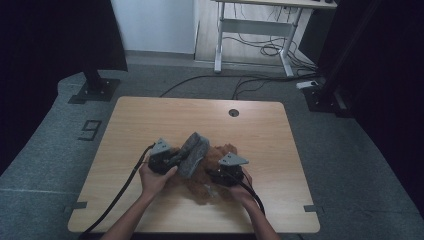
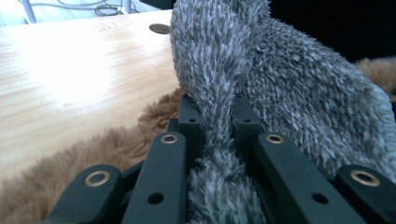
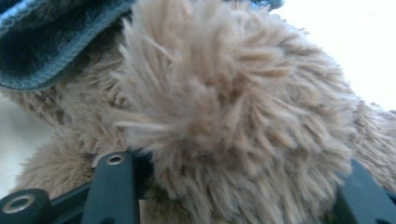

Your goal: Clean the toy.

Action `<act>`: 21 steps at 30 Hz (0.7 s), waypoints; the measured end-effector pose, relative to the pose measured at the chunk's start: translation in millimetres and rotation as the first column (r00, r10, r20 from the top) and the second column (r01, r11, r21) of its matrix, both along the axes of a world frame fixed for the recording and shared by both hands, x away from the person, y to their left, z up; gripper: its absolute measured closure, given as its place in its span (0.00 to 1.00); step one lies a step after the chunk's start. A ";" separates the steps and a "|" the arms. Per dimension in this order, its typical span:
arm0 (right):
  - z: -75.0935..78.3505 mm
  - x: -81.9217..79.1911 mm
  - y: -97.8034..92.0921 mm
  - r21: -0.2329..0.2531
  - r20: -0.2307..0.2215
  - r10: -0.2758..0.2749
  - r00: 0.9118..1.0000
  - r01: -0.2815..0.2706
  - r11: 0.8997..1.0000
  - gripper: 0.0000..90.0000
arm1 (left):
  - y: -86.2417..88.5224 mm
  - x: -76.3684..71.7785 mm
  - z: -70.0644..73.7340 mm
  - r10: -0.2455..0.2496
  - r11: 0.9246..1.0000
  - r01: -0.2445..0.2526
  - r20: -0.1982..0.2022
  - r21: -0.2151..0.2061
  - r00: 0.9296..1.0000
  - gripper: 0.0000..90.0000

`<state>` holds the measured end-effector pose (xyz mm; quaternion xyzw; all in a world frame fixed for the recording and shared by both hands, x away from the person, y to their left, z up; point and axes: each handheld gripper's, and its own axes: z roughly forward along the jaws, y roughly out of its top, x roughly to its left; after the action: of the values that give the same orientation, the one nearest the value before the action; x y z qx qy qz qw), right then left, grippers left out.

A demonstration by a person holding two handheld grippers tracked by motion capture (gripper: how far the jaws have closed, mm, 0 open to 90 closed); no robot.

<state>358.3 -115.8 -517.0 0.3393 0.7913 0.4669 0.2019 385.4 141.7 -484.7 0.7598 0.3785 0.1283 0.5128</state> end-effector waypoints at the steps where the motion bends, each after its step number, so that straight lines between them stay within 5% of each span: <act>1: -0.5 5.3 -1.9 0.003 0.004 -0.013 1.000 0.013 1.000 0.50 | -1.6 3.5 0.7 0.000 1.000 0.000 -0.006 0.001 1.000 0.87; 5: -3.6 9.3 -7.9 0.024 0.014 -0.003 1.000 0.002 1.000 0.50 | -6.7 4.6 11.5 0.002 1.000 -0.001 -0.046 0.011 0.999 0.87; 8: -6.5 3.6 -10.0 0.020 0.044 0.019 0.999 -0.020 1.000 0.50 | -15.1 -3.4 24.5 -0.021 1.000 0.021 -0.034 0.001 0.999 0.87; 13: -7.5 -6.4 -8.3 -0.002 0.077 0.035 0.996 -0.035 0.999 0.50 | -49.8 -3.9 39.8 -0.089 0.996 0.088 -0.028 -0.014 0.996 0.87; 17: -9.5 -14.3 -5.2 -0.036 0.116 0.039 0.992 -0.036 0.999 0.49 | -82.6 3.9 29.2 -0.109 0.992 0.114 -0.079 0.061 0.991 0.86; 21: -14.5 -16.0 -8.1 -0.039 0.107 0.036 0.994 -0.032 0.999 0.49 | -82.1 2.6 23.5 -0.108 0.987 0.116 -0.077 0.114 0.991 0.86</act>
<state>342.3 -123.9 -531.5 0.2963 0.7934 0.4729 0.2429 388.0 59.5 -461.2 0.8131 0.3449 0.0945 0.4594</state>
